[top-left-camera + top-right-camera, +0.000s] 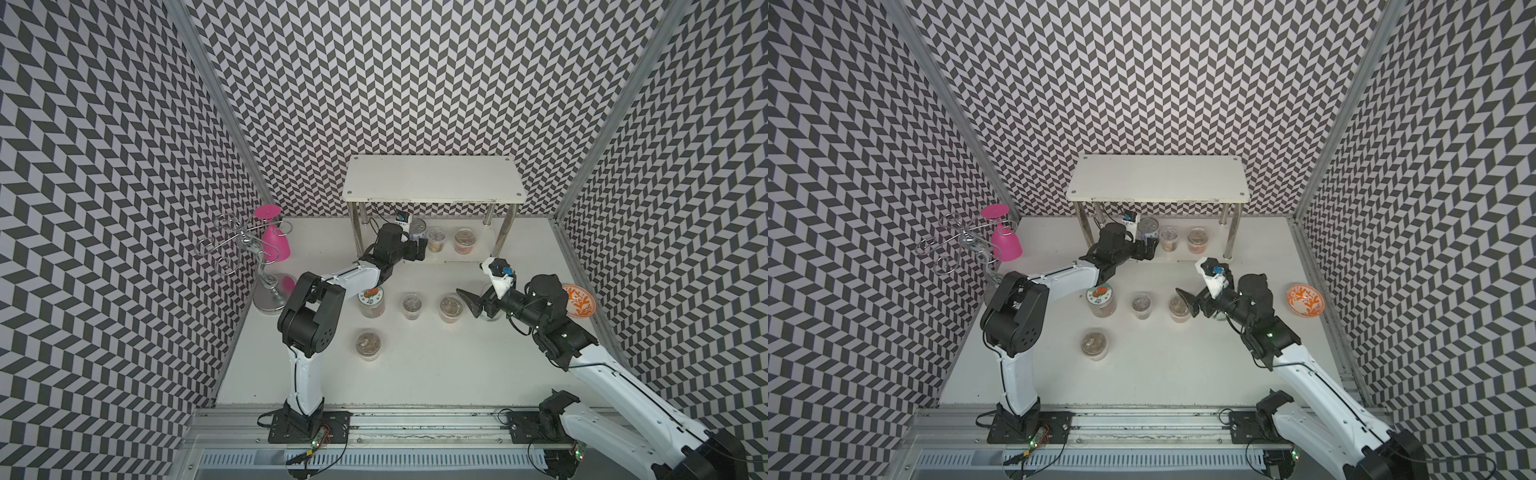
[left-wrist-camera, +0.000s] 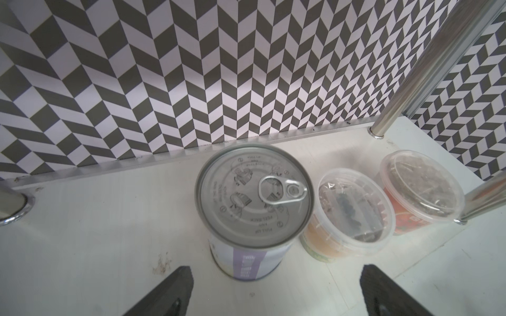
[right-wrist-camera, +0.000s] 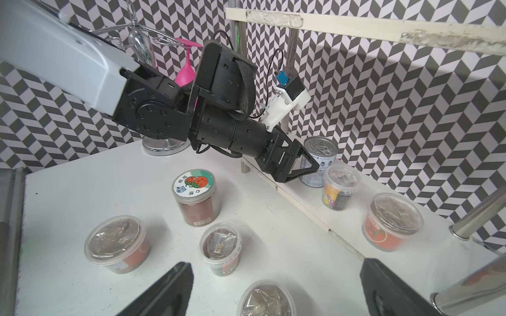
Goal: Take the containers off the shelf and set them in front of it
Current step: 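Pick up a container from the shelf.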
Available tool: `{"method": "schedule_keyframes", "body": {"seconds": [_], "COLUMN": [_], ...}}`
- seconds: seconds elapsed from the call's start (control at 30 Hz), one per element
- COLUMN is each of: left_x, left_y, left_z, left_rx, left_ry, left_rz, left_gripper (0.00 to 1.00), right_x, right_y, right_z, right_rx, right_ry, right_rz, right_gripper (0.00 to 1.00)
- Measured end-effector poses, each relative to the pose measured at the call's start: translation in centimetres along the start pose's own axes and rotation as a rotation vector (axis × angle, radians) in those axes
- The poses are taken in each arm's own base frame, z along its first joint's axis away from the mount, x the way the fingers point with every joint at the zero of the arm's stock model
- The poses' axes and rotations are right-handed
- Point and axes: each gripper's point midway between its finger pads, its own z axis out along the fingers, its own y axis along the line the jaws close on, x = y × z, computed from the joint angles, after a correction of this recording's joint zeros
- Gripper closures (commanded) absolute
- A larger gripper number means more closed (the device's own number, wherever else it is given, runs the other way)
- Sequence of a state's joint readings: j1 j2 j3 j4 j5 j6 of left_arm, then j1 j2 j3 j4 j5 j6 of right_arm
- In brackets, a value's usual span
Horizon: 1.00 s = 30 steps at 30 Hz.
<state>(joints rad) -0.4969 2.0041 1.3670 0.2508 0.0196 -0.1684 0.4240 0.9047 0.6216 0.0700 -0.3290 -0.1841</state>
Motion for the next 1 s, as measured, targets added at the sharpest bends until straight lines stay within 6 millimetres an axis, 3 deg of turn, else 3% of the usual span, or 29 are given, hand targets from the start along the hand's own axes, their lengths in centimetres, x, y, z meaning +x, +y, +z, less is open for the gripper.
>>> {"method": "schedule_keyframes", "body": {"seconds": [0.27, 0.67, 1.0], "left_x": [0.1, -0.4, -0.7], "left_y": [0.6, 1.7, 1.7], "left_z": [2.4, 3.7, 4.6], "left_rx": [-0.031, -0.067, -0.052], "left_ry": [-0.004, -0.013, -0.020], "left_rz": [0.037, 0.074, 0.098], "left_gripper": [0.00, 0.02, 0.18], "right_x": [0.4, 0.5, 0.5], "right_y": [-0.8, -1.2, -1.3], "right_z": [-0.3, -0.4, -0.4], "right_rx": [0.023, 0.038, 0.038], "right_ry": [0.017, 0.018, 0.018], "right_rz": [0.000, 0.000, 0.000], "right_gripper": [0.00, 0.00, 0.00]}}
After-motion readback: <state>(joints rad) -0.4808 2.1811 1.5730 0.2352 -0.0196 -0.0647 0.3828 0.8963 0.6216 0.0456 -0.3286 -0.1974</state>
